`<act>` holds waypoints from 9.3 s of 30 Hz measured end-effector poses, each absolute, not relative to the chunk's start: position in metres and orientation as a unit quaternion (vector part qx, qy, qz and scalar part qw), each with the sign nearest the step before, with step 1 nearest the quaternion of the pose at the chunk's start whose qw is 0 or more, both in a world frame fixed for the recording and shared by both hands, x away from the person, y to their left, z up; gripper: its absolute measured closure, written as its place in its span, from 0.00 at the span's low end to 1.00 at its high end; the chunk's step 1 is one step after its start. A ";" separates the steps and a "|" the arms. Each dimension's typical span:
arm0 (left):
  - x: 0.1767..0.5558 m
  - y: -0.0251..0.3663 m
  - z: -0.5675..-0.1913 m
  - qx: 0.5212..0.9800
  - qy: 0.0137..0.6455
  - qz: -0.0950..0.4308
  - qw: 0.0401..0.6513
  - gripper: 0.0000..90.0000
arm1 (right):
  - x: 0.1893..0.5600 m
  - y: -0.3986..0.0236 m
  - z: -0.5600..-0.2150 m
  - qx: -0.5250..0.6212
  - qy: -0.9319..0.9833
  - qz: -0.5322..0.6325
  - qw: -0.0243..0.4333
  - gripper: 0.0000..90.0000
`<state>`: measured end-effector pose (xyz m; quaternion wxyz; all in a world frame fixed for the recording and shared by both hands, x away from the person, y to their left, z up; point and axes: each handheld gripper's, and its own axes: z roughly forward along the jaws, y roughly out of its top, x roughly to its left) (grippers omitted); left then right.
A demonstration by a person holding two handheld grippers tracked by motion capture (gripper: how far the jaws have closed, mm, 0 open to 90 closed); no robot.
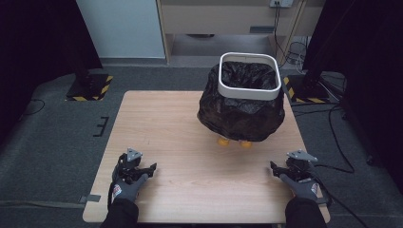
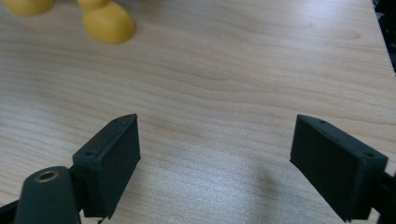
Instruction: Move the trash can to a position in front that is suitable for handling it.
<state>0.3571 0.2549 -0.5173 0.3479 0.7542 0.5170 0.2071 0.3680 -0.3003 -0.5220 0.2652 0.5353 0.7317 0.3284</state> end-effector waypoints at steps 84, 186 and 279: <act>0.425 0.102 -0.472 0.778 0.387 0.259 0.421 0.41 | 0.400 -0.275 -0.450 0.467 0.688 0.431 0.350 0.47; 0.457 0.078 -0.405 0.758 0.350 0.295 0.464 0.73 | 0.433 -0.273 -0.420 0.457 0.684 0.466 0.326 0.68; 0.311 0.226 -0.448 0.746 0.402 0.241 0.474 0.37 | 0.311 -0.205 -0.426 0.352 0.735 0.533 0.230 0.56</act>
